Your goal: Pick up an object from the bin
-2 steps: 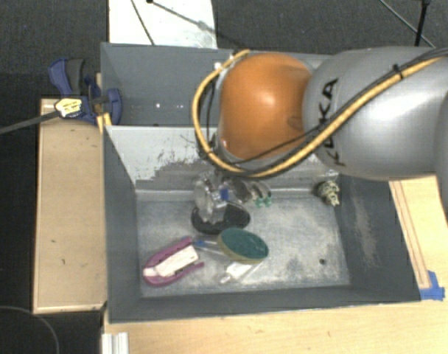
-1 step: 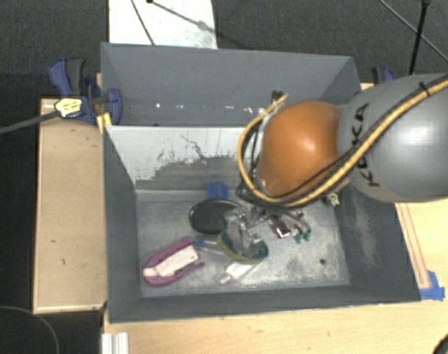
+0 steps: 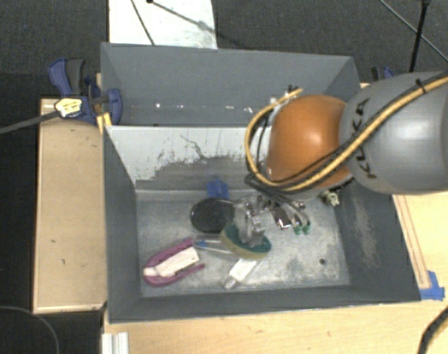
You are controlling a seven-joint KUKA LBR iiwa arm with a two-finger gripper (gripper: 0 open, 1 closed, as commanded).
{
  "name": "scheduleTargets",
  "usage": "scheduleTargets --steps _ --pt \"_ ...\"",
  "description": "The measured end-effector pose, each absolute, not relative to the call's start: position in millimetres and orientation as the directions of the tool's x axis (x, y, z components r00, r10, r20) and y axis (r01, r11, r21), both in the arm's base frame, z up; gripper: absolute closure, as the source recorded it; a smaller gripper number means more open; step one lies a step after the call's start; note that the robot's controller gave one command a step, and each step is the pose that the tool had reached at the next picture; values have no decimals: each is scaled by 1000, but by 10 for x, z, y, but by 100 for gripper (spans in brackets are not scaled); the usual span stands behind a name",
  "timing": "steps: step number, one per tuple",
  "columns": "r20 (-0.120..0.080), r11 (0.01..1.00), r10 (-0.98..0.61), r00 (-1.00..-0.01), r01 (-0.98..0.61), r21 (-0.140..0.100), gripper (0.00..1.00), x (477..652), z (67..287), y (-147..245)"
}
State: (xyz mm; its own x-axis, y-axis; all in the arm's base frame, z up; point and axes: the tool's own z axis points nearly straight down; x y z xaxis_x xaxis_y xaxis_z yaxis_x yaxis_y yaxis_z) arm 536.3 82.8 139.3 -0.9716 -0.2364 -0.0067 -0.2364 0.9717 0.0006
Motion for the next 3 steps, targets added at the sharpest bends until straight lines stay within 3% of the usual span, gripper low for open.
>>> scheduleTargets --steps 1,2,3 --pt "-6 991 -137 -991 -137 1 100 5561 1478 788" --pt "-5 991 -133 -991 -133 1 0 5557 1475 790" --pt "-14 1000 -10 -1000 -10 -1 0 5509 959 924"
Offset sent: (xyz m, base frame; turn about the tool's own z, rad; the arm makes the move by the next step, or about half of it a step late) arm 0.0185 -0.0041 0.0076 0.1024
